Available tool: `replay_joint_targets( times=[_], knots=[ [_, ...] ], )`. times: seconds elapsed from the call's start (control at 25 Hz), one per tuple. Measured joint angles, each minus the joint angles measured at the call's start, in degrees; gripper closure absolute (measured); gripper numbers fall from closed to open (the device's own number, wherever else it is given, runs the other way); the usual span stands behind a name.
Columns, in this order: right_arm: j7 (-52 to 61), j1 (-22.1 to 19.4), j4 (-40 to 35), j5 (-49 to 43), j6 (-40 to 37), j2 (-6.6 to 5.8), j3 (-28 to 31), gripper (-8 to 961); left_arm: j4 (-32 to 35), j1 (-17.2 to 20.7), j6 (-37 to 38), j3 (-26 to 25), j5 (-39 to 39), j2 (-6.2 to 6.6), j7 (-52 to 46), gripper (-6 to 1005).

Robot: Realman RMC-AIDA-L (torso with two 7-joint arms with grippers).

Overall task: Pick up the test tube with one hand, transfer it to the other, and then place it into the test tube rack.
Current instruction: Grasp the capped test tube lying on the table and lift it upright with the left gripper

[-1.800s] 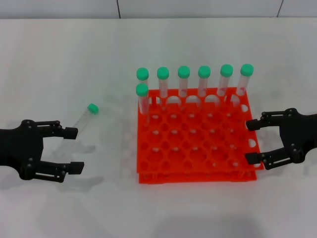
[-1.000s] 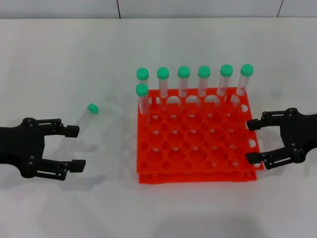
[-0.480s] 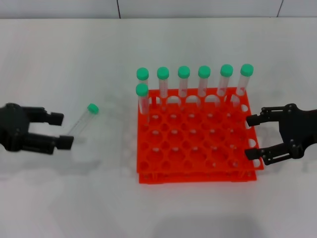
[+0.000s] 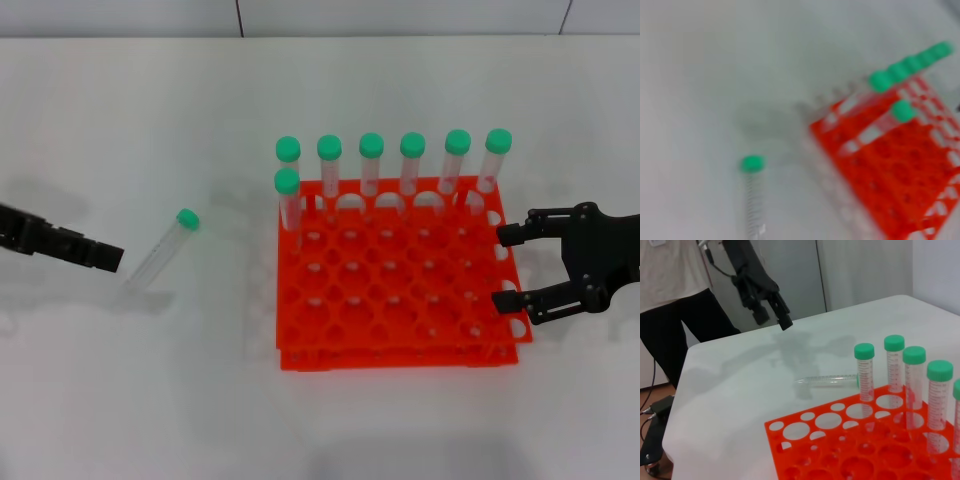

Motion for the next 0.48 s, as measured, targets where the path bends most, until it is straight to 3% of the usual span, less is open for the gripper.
replay_joint_targets(
  times=[0.28,0.48],
  knots=[
    [-0.89,0.41,-0.03,0.04,0.31,0.37,-0.02,85,-0.09,-5.83,-1.44,0.21,14.33,-1.6,-2.56,137],
    [-0.98,1.57,-0.05,-0.1,1.24,1.17,-0.5,85,-1.21,-6.34,-3.6,1.04,18.43,-2.72,-2.71,137]
  ],
)
